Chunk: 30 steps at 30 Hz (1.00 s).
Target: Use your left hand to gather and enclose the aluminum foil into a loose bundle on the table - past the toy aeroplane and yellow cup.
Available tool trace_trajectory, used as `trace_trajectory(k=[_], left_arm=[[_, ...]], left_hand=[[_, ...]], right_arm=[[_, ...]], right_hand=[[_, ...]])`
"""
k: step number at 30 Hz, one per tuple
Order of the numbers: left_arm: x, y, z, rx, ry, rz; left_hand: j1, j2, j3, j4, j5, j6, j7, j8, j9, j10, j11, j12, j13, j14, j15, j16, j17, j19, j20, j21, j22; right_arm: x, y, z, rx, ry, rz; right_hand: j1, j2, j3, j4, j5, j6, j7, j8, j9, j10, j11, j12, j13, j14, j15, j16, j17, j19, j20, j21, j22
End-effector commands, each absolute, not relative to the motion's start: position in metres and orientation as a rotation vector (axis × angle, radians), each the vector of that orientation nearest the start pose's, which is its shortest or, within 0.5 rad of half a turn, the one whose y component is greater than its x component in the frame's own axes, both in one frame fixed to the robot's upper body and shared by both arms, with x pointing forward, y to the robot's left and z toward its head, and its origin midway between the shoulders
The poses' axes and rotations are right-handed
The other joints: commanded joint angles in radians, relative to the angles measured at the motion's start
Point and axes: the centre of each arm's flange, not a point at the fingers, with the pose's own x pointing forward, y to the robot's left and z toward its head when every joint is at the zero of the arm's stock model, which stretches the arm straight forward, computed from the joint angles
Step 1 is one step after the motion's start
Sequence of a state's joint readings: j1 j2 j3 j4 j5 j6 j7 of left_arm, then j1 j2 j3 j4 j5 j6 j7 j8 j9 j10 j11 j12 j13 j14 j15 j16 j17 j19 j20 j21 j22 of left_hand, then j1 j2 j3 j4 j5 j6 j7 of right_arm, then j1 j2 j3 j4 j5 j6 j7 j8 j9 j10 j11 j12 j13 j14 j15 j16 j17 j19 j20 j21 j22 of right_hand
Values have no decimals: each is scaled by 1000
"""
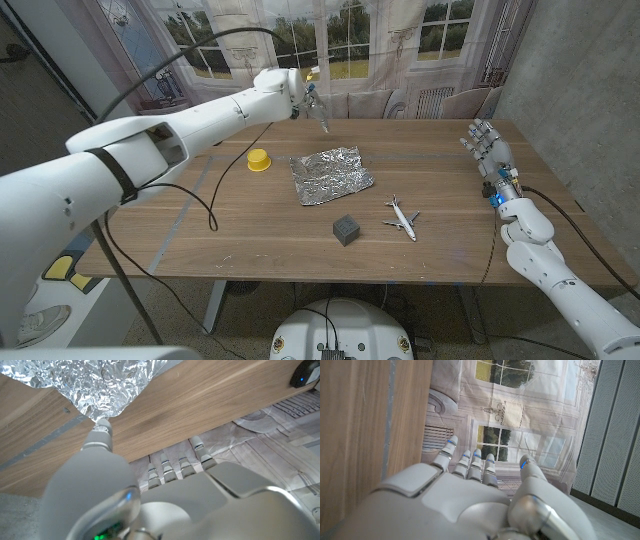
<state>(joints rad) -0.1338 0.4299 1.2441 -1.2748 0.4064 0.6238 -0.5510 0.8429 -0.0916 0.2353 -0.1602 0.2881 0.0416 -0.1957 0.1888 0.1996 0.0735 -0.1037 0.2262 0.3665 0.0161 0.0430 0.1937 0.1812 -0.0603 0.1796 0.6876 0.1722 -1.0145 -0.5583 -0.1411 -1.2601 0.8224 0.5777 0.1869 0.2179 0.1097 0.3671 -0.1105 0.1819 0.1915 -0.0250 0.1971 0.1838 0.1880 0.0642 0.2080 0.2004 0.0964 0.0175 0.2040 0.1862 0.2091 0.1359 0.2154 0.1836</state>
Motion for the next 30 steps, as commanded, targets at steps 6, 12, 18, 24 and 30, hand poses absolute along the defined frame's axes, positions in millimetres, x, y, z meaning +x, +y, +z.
trace_trajectory(k=[6, 12, 18, 24, 30], left_arm=[[667, 61, 215, 1971, -100, 1], [674, 46, 212, 2010, -143, -14], [684, 34, 207, 2014, -143, -101], [692, 25, 199, 2017, -161, -145], [698, 22, 194, 2009, -181, -176]], left_hand=[[54, -22, -14, -7, 49, -13, -23, 3, 2, -17, 4, -8, -13, -17, -17, -6, 1, 18, -7, -15, 2], [68, -38, -39, 7, 96, -80, -21, -10, 3, -27, -2, -11, -26, -6, -39, 2, 2, 28, -13, -29, 4], [90, -9, -55, 24, 106, -29, -25, 22, 12, -69, -48, -24, -44, -46, -62, -10, 0, 20, -61, -59, 5], [66, -17, -94, 47, 90, -85, -21, 6, 14, -108, 1, -26, -61, -100, 1, -13, 0, -22, 1, -104, 5], [38, -40, -126, 58, 101, -102, -20, 4, 16, -117, 19, -23, -66, -122, 22, -14, 1, -30, 19, -119, 6]], right_arm=[[583, -416, -54, 172, -824, 73], [583, -415, -55, 170, -822, 74], [581, -414, -54, 165, -825, 73], [579, -414, -53, 160, -826, 70], [580, -414, -51, 157, -824, 65]], right_hand=[[-5, -4, 2, 9, 3, 9, 1, 2, 3, 14, 4, 2, 3, 9, 2, -4, 2, 6, 0, 4, 3], [-7, -4, 2, 10, 3, 10, 1, 2, 3, 15, 4, 2, 3, 9, 1, -4, 2, 6, 1, 4, 3], [-8, -4, 3, 9, 4, 10, 1, 1, 3, 15, 0, 2, 3, 9, 2, -5, 1, 6, 1, 3, 3], [-9, -5, 3, 9, 3, 11, 0, 1, 3, 16, 3, 2, 3, 10, 2, -5, 1, 6, 1, 3, 3], [-10, -5, 4, 9, 4, 13, 0, 1, 3, 16, 4, 2, 3, 11, 3, -5, 1, 7, 0, 3, 3]])
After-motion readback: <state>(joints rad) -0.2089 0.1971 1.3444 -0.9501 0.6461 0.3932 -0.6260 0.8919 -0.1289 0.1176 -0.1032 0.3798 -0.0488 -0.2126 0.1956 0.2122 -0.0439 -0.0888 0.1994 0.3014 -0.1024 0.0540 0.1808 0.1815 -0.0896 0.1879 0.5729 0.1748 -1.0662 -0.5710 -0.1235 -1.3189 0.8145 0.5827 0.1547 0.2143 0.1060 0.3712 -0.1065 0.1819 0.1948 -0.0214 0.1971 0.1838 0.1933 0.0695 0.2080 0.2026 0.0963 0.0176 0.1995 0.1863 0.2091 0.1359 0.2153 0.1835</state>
